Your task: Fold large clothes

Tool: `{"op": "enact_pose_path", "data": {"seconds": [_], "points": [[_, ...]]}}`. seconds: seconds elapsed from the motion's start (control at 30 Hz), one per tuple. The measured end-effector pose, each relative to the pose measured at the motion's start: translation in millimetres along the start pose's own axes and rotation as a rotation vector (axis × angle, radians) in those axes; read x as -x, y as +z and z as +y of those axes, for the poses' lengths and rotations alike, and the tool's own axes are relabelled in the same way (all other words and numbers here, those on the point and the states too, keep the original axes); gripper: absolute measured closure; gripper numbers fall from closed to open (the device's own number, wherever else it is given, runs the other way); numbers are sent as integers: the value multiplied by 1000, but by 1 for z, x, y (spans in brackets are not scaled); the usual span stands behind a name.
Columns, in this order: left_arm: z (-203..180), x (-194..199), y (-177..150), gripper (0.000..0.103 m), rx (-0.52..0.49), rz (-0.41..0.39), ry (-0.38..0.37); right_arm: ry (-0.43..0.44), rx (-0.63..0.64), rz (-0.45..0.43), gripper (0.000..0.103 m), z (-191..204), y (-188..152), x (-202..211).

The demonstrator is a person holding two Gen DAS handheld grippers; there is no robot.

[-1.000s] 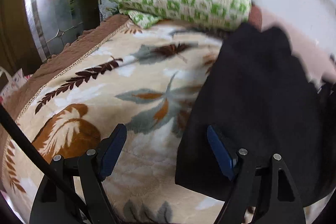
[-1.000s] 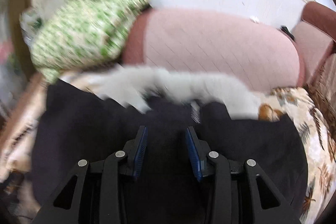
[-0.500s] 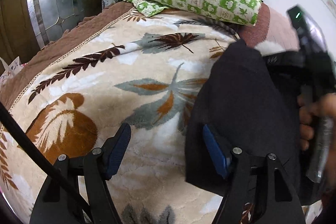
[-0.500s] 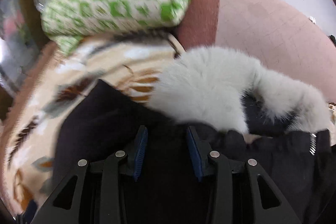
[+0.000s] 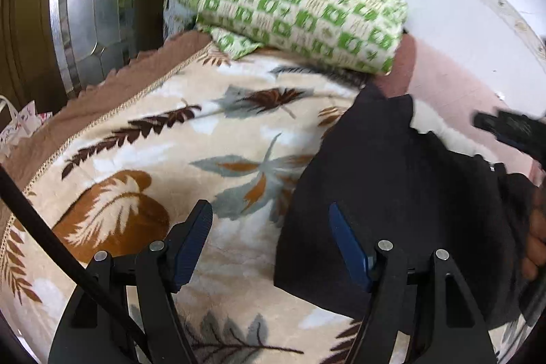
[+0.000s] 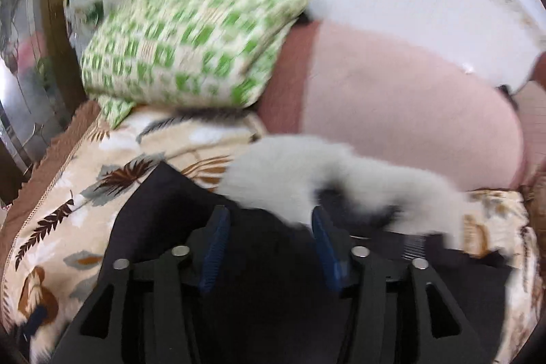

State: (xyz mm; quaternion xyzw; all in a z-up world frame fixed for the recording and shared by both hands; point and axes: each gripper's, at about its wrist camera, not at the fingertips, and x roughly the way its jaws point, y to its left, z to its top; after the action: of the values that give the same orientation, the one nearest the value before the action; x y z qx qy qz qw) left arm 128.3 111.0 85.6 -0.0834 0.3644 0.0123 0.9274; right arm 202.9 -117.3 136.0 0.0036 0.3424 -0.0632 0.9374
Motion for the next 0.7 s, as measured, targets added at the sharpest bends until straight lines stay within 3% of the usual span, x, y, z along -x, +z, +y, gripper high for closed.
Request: {"op": "enact_pose_path", "data": {"seconds": [0.2,0.33,0.4,0.47,0.6,0.7], "points": [[-9,7,-11,33,-24,21,-49,-163,-98,-6,44,-84,-48,29],[-16,2,-16,33,-45,36,-44,-135,-262,80,44,-136,-68,2],[-17,-1,-17,33,-52,39,-38,-113,-284,113,43,-139,-68,-21],[-17,-5,-17,33,-53,46,-32,-107,-295,155,34,-139,-68,-47],[-16,-11,-16,33,-46,54,-26,-175,-279,203,17,-139,-68,-89],[-18,-11,-13,33,-44,44,-19,-187,-317,201,12,-146,-69,-100]]}}
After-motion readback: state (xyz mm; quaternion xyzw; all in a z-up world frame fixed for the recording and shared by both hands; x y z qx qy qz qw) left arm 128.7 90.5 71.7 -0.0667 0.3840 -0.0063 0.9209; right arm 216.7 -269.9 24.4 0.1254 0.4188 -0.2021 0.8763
